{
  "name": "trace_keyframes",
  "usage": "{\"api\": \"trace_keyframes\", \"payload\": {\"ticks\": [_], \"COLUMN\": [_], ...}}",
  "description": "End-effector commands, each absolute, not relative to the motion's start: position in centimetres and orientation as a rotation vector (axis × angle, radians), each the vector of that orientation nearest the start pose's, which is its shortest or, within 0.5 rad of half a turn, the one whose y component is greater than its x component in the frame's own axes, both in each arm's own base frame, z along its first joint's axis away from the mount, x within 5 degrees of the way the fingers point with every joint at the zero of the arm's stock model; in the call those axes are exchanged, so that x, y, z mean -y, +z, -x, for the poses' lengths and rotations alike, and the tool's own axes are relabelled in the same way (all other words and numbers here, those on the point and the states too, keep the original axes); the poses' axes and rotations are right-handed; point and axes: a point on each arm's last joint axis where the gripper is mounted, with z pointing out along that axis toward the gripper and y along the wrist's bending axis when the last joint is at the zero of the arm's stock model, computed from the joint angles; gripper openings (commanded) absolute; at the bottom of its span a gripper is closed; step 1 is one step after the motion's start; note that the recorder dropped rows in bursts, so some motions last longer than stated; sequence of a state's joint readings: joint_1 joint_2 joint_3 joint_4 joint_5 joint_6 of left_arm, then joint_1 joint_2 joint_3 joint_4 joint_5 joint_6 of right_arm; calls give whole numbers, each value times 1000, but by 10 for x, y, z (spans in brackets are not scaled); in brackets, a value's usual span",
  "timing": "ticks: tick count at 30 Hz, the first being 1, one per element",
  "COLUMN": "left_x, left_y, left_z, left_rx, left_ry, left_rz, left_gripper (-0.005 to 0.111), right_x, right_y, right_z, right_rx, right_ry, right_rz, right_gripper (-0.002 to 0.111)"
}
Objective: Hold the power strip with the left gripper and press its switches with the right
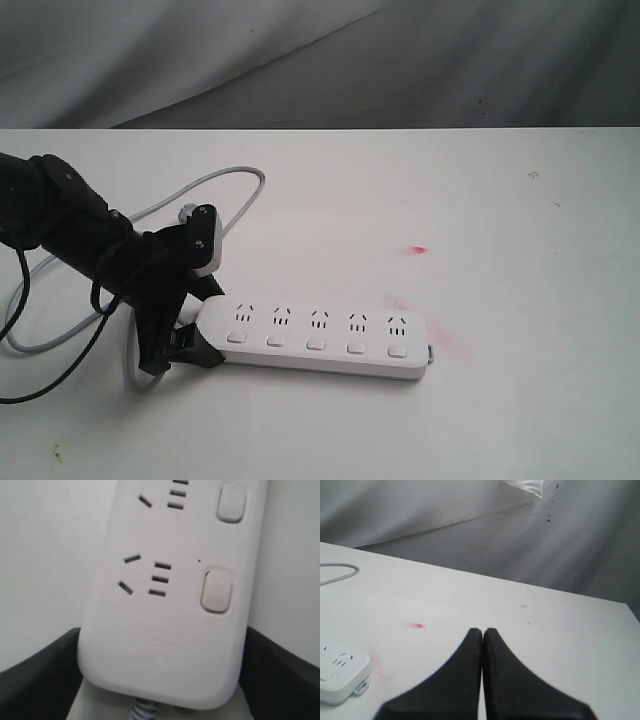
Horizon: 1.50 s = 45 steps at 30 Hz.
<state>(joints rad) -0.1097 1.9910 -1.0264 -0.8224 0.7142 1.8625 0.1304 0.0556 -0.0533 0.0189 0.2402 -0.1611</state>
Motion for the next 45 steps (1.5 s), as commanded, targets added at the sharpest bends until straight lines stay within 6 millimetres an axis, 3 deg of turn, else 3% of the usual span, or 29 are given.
{"api": "trace_keyframes", "payload": {"ticks": [1,5,8,17,21,25,29,32,36,40,42,45], "left_x": [83,83,83,83,83,83,83,83,83,83,83,83], "left_y": [107,108,108,108,108,108,108,108,108,108,108,108], "left_z": [-335,-335,-335,-335,-335,-335,-335,-335,-335,-335,-335,-335], "left_rx": [-2136,-2136,-2136,-2136,-2136,-2136,-2136,-2136,-2136,-2136,-2136,-2136], "left_ry": [-488,-491,-491,-491,-491,-491,-491,-491,-491,-491,-491,-491], "left_rz": [-1657,-1656,-1656,-1656,-1656,-1656,-1656,-1656,-1656,-1656,-1656,-1656], "left_gripper": [56,56,56,56,56,56,56,56,56,56,56,56], "right_x": [-7,-8,-10,-26,-50,-82,-113,-142,-164,-193,-205,-218], "right_y": [242,288,313,342,332,318,298,269,254,264,254,234], "right_z": [-49,-59,-79,-150,-173,-190,-199,-205,-224,-263,-272,-281], "right_rx": [-1850,-1836,-1883,-2096,-2222,-2231,-2293,-2345,-2314,-2183,-2087,-2054], "right_ry": [7,-23,-21,95,206,284,387,465,519,525,556,660], "right_rz": [254,265,274,258,313,443,545,812,973,1187,1285,1278], "right_gripper": [0,0,0,0,0,0,0,0,0,0,0,0]}}
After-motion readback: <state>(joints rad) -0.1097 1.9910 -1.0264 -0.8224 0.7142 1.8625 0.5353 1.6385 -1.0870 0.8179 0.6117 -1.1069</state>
